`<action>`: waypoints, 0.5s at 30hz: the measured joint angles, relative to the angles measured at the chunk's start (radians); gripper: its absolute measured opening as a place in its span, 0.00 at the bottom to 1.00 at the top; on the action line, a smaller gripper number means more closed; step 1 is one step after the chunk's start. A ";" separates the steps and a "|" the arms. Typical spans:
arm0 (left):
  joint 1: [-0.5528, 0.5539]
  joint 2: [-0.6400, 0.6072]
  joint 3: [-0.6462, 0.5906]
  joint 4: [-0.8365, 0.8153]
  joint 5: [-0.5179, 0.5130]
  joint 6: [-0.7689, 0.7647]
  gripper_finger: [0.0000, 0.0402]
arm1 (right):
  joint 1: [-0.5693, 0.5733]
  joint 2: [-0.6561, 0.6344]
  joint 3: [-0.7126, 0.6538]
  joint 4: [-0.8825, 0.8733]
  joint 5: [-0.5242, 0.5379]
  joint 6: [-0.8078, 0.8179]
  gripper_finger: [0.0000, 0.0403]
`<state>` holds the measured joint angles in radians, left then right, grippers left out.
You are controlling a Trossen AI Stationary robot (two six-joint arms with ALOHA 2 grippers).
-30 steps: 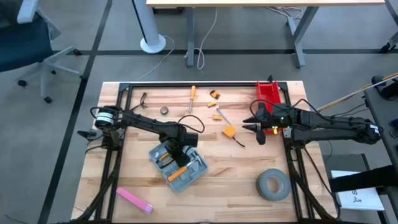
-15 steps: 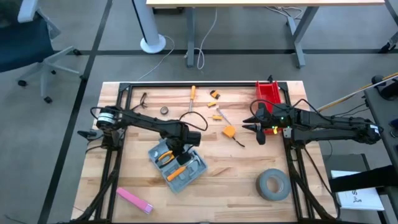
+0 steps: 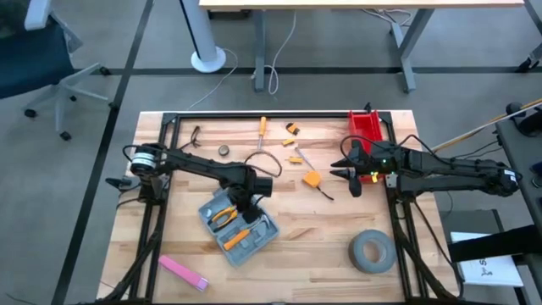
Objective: Prefit tool cases
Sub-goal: Put the yellow pliers into the gray pre-fit tool case, then put the yellow measuring tape into the gray pre-fit tool case
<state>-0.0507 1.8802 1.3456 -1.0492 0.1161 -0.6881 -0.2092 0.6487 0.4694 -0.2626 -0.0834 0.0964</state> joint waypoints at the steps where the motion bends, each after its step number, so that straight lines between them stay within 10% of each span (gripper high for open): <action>1: 0.001 -0.004 0.023 -0.020 -0.020 0.007 0.15 | 0.000 0.000 0.000 0.000 0.000 0.000 0.25; 15: 0.005 -0.010 0.017 -0.224 -0.033 0.009 0.16 | 0.002 0.002 0.000 -0.020 -0.070 0.009 0.22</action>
<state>-0.0457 1.8703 1.3629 -1.2733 0.0828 -0.6791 -0.2070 0.6510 0.4690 -0.2824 -0.1538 0.1055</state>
